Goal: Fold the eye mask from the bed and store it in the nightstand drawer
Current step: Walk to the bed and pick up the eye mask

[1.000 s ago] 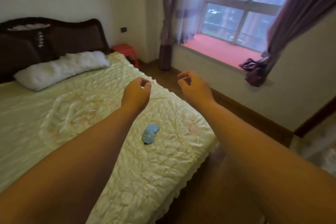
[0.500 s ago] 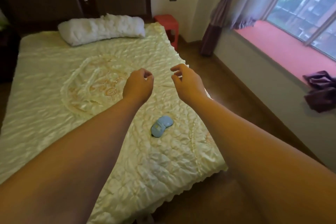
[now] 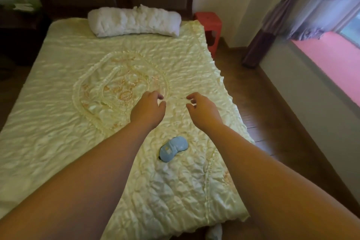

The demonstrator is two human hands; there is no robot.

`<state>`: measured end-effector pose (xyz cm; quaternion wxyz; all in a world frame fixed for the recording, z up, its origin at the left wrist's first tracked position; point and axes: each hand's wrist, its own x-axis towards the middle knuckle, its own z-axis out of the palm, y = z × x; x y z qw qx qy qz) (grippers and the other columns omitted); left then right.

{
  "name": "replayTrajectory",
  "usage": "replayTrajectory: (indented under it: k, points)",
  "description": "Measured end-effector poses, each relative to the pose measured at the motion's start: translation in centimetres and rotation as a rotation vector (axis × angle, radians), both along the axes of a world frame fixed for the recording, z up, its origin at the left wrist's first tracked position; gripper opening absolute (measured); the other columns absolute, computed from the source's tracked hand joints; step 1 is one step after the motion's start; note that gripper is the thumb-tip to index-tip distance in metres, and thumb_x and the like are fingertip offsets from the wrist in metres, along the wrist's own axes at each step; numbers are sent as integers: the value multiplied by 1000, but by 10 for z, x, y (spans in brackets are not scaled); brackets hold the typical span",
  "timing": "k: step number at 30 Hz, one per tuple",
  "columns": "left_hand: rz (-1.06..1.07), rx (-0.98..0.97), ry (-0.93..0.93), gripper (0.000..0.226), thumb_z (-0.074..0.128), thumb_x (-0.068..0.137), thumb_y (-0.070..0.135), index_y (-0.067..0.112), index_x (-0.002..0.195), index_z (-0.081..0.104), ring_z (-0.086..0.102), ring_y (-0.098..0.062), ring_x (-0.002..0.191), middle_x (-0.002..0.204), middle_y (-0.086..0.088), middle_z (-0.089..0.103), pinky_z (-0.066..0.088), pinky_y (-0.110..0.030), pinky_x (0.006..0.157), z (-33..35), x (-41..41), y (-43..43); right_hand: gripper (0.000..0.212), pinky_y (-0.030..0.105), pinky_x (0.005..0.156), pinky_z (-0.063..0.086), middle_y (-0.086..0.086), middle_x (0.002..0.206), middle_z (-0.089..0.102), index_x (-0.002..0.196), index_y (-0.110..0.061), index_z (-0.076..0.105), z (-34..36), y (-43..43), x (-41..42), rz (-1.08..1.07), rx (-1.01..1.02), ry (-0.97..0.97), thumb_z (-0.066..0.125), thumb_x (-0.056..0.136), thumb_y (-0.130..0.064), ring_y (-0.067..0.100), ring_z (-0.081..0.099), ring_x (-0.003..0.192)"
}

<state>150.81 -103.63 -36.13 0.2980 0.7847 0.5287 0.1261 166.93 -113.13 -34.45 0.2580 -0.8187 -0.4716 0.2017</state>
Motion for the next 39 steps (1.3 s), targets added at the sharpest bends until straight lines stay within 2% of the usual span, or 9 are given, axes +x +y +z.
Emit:
replayTrajectory:
  k: [6, 12, 17, 20, 27, 29, 31, 35, 39]
  points:
    - [118, -10, 63, 35, 49, 101, 38, 21, 129, 59, 65, -27, 108, 141, -5, 52, 55, -48, 90, -36, 28, -16, 33, 44, 84, 57, 6, 132, 60, 133, -22, 56, -37, 2, 40, 96, -17, 39, 50, 102, -30, 21, 62, 107]
    - [125, -52, 117, 35, 51, 100, 38, 22, 131, 57, 64, -27, 108, 141, -6, 52, 51, -41, 82, -94, 56, -24, 33, 34, 78, 51, 3, 133, 59, 133, -23, 56, -86, 6, 70, 145, -46, 22, 51, 102, -30, 18, 61, 98]
    - [102, -98, 185, 38, 55, 98, 38, 21, 133, 56, 64, -28, 107, 138, -7, 56, 48, -38, 78, -174, 66, -24, 32, 36, 84, 50, 4, 132, 60, 132, -23, 57, -163, 17, 79, 160, -45, 9, 53, 101, -30, 23, 59, 111]
    - [73, -186, 321, 47, 57, 97, 40, 23, 140, 48, 63, -31, 113, 140, -9, 53, 46, -37, 78, -231, 66, -26, 32, 37, 89, 49, 5, 130, 60, 132, -24, 57, -214, 25, 80, 165, -39, 0, 54, 100, -29, 24, 55, 118]
    - [-17, -197, 478, 75, 57, 92, 53, 21, 154, 30, 43, -34, 139, 156, -11, 38, 45, -46, 103, -357, 74, -33, 33, 39, 91, 50, 4, 134, 57, 134, -26, 55, -320, 45, 76, 178, -64, 26, 51, 101, -27, 22, 53, 121]
    - [-41, -205, 508, 84, 57, 93, 53, 23, 160, 16, 18, -37, 154, 169, -12, 15, 33, -52, 117, -381, 78, -33, 33, 36, 88, 49, 3, 135, 56, 134, -27, 54, -341, 48, 76, 179, -75, 26, 51, 101, -28, 21, 52, 122]
    - [-72, -219, 552, 95, 60, 91, 53, 24, 161, 3, -2, -39, 157, 171, -12, -6, 22, -58, 121, -397, 80, -32, 32, 36, 86, 49, 3, 134, 57, 133, -27, 54, -358, 50, 77, 189, -86, 16, 50, 101, -27, 22, 52, 122]
    - [-124, -147, 613, 107, 65, 87, 56, 19, 161, -2, 0, -40, 157, 170, -14, -7, 28, -59, 119, -417, 82, -30, 43, 39, 98, 46, 1, 142, 53, 140, -29, 49, -385, 53, 78, 336, -172, -125, 51, 99, -17, 22, 45, 130]
    - [-153, -116, 616, 100, 65, 91, 46, 11, 161, 1, 4, -38, 157, 171, -16, 1, 34, -53, 117, -429, 84, -31, 62, 40, 107, 38, -1, 152, 45, 147, -29, 42, -409, 53, 71, 471, -268, -235, 58, 92, -8, 23, 35, 139]
